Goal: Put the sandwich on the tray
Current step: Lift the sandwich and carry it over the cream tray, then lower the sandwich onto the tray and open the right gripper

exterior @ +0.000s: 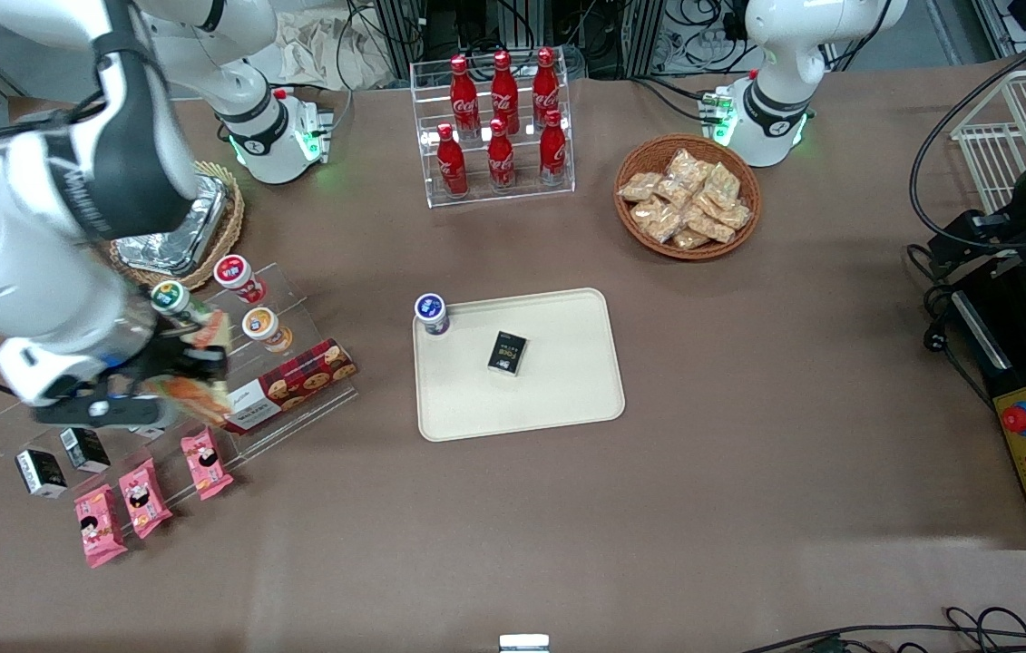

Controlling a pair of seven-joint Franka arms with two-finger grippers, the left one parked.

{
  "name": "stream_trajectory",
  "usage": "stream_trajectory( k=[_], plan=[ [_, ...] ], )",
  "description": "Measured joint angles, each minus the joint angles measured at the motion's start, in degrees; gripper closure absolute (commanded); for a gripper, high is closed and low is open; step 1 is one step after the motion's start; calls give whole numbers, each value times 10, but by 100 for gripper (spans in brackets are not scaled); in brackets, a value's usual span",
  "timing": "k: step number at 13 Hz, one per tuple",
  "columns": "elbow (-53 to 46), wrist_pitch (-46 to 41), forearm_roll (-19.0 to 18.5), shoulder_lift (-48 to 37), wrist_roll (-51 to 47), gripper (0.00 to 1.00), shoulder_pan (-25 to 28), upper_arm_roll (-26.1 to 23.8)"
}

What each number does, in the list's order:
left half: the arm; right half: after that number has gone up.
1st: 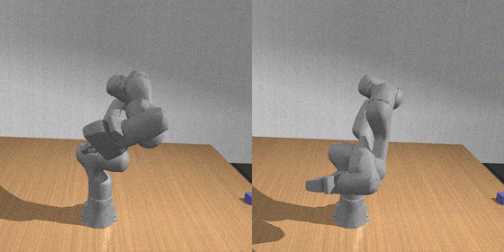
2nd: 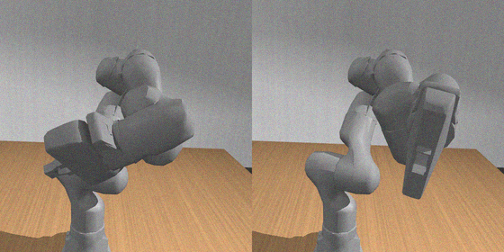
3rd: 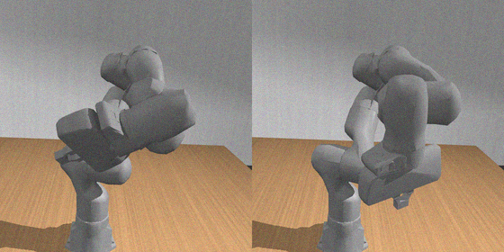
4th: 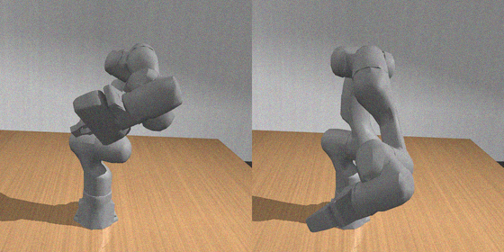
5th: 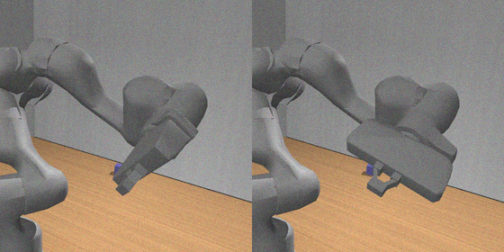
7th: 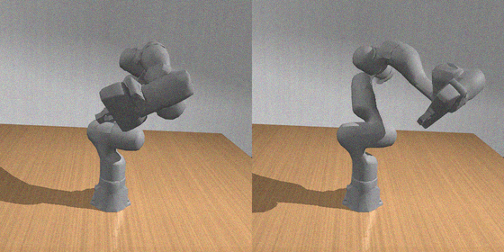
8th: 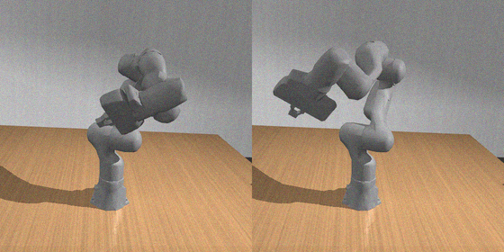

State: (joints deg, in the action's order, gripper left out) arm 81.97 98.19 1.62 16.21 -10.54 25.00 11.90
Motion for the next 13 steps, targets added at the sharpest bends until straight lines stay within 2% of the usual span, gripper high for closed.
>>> stream_trajectory(
  k=[4, 8, 13],
  plan=[
    [2, 77, -1, 32, 27, 100, 118, -4],
    [8, 158, -1, 75, 150, 100, 175, -43],
    [13, 332, -1, 191, 308, 100, 231, -58]
  ],
)
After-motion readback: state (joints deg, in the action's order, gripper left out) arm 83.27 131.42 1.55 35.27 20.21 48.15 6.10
